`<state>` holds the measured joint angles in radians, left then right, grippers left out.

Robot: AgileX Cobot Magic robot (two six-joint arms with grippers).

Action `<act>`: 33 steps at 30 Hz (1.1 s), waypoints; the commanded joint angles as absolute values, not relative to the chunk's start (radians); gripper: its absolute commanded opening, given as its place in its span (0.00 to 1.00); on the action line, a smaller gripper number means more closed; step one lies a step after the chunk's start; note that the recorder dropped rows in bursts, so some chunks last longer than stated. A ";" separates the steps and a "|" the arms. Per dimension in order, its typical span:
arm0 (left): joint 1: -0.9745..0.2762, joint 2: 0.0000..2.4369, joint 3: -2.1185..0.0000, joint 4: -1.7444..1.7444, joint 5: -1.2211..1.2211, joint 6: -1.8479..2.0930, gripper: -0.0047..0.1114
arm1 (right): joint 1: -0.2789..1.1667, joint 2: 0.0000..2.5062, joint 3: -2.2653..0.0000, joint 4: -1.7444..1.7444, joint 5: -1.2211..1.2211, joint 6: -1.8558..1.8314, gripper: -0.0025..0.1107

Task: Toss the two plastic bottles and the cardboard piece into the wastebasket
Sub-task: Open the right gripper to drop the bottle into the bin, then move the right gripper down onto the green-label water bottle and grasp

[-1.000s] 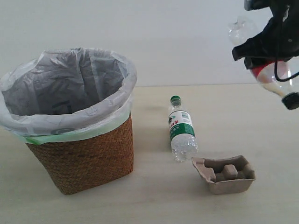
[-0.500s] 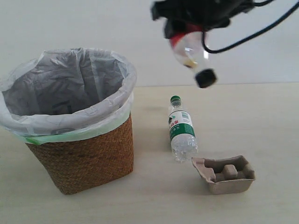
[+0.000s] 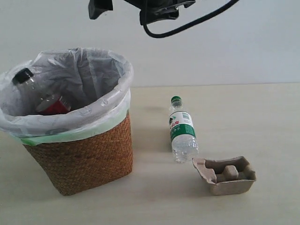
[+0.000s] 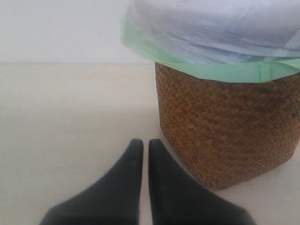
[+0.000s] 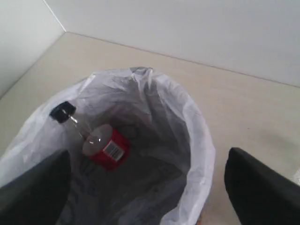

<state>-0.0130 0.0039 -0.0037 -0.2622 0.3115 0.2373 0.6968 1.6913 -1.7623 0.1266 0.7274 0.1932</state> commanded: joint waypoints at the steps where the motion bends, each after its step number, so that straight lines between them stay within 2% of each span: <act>1: -0.022 0.000 0.000 -0.265 0.307 0.240 0.07 | 0.686 1.686 -1.769 -0.093 0.840 0.356 0.72; 7: -0.022 0.000 0.000 -0.265 0.307 0.240 0.07 | 0.584 1.714 -1.769 -0.179 1.087 0.436 0.66; 11: -0.022 0.000 0.000 -0.265 0.307 0.240 0.07 | 0.505 1.797 -1.769 -0.166 1.221 0.406 0.66; 17: -0.022 0.000 0.000 -0.265 0.307 0.240 0.07 | 0.500 1.932 -1.769 -0.140 1.214 0.396 0.66; 33: -0.022 0.000 0.000 -0.265 0.307 0.240 0.07 | 0.498 2.209 -1.769 -0.039 0.895 0.355 0.66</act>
<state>-0.0130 0.0039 -0.0037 -0.2622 0.3115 0.2373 0.5052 2.1894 -1.7623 -0.0398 0.9409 0.3660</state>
